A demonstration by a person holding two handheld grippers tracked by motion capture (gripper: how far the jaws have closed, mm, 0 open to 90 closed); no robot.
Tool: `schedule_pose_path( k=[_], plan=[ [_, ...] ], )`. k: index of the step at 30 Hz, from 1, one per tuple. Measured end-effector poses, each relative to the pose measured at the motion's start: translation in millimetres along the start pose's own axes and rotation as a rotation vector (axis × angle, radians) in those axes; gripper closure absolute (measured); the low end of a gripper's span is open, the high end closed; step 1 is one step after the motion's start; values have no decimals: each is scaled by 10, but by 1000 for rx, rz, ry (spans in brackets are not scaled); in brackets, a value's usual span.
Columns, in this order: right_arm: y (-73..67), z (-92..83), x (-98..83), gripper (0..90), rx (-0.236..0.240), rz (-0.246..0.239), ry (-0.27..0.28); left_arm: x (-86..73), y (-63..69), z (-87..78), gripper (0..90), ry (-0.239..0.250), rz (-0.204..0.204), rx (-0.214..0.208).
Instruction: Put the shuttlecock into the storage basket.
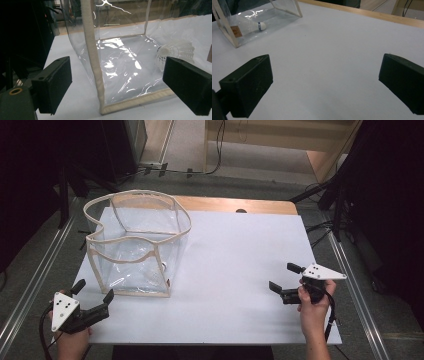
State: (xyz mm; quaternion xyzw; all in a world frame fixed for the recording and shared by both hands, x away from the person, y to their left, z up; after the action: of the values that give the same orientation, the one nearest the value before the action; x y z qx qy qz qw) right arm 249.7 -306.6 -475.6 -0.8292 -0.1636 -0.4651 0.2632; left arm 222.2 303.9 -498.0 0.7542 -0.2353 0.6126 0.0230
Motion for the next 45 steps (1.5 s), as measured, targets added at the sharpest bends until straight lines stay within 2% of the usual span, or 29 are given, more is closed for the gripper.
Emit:
schedule_pose_path(
  k=[22, 45],
  plan=[
    [171, -251, -265, 0, -51, 40, 5, 1, 11, 4, 92, -3, 8, 2],
    [320, -480, -452, 0, -72, 70, 35, 1, 11, 6, 92, -4, 9, 2]
  ],
)
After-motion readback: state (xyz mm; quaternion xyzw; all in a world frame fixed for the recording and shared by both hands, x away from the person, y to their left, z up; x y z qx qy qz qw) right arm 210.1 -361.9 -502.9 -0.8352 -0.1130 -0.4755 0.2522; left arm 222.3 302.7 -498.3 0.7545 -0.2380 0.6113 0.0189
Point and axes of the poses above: each handheld gripper's, and its own axes: z roughly forward along the jaws, x roughly out of its top, y roughly to its right, the point moved 1 cm from there along z, roughly forward along the jaws, and after that the axes turned 10 degrees about z, right-handed, at the moved point
